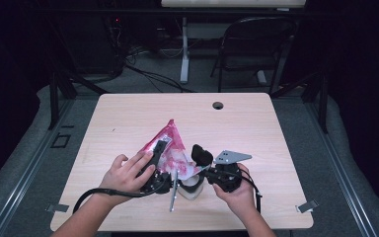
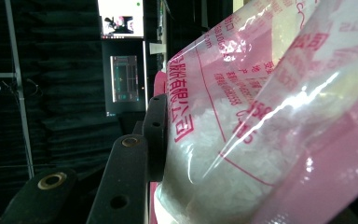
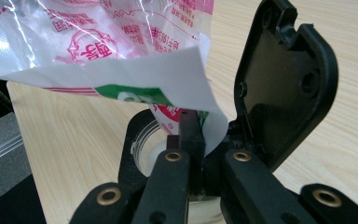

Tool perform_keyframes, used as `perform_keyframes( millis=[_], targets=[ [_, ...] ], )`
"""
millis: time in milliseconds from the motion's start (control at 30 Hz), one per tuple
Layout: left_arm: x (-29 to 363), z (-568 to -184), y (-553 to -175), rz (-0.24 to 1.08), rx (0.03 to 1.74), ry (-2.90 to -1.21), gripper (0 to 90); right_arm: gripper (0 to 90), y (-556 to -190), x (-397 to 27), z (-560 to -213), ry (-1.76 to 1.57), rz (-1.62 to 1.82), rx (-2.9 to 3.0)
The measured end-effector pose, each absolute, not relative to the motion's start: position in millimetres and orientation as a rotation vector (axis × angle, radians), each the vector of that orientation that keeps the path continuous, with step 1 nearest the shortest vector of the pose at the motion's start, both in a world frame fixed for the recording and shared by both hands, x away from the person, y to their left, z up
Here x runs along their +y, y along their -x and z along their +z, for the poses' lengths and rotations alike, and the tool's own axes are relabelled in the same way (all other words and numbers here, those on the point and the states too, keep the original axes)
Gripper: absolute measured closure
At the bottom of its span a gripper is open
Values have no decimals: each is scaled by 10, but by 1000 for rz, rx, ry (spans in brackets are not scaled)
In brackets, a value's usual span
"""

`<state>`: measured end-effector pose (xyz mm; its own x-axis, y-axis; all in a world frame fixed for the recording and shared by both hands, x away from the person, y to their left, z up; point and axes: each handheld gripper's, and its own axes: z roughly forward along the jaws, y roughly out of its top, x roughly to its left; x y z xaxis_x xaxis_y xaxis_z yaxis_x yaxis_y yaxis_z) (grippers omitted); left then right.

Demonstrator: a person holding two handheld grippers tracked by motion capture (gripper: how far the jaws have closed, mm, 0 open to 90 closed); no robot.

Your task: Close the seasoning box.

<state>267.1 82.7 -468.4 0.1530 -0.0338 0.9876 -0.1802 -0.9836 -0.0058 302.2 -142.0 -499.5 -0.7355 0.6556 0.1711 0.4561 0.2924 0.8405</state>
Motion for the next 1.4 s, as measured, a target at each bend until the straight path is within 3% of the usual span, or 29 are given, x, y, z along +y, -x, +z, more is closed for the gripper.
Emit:
perform_keyframes(
  millis=[1400],
  targets=[
    [789, -4682, -2656, 1977, -277, -2306, 670, 900, -3017, -1425, -5021, -1030, 1407, 2365]
  ],
)
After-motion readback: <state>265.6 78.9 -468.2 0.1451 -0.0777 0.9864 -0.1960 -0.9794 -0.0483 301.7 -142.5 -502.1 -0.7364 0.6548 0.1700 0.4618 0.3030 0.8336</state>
